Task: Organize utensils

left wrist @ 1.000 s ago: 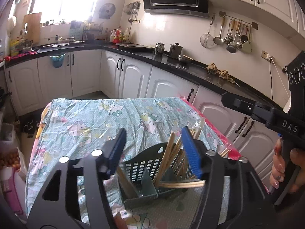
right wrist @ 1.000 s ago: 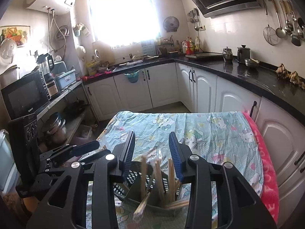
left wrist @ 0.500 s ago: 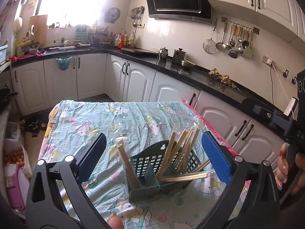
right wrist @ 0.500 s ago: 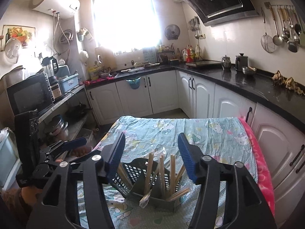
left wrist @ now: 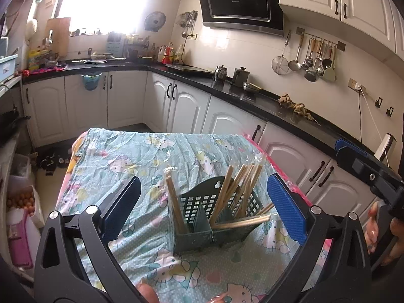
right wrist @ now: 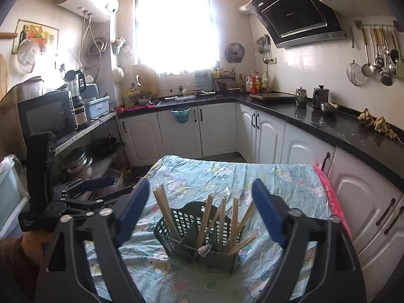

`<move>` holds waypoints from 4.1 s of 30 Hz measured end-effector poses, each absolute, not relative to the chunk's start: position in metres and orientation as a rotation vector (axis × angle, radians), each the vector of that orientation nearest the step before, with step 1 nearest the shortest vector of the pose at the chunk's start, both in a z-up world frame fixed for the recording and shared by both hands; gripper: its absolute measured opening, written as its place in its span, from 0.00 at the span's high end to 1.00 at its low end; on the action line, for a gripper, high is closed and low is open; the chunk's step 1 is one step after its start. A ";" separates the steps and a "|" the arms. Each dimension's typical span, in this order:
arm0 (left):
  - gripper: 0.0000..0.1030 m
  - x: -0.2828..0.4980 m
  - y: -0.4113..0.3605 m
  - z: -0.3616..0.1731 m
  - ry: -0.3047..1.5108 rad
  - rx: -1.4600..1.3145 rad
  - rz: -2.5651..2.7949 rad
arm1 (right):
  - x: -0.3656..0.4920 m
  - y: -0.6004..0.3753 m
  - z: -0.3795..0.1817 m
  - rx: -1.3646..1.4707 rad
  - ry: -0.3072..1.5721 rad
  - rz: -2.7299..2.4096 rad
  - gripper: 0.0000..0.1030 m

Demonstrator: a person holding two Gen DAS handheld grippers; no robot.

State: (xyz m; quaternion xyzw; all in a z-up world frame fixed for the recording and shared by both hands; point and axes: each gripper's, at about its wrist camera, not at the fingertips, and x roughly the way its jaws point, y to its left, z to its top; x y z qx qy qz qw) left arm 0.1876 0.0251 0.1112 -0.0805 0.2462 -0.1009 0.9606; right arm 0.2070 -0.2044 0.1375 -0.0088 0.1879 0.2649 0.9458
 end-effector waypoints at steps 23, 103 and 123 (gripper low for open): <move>0.10 0.149 0.041 0.105 0.487 -0.210 -0.133 | 0.175 -0.200 0.115 -0.034 0.369 0.500 0.06; 0.10 0.069 0.008 -0.019 0.434 -0.110 0.049 | 0.087 -0.221 -0.032 -0.038 0.233 0.348 0.06; 0.10 0.067 0.011 -0.018 0.430 -0.114 0.057 | 0.085 -0.219 -0.032 -0.040 0.227 0.355 0.06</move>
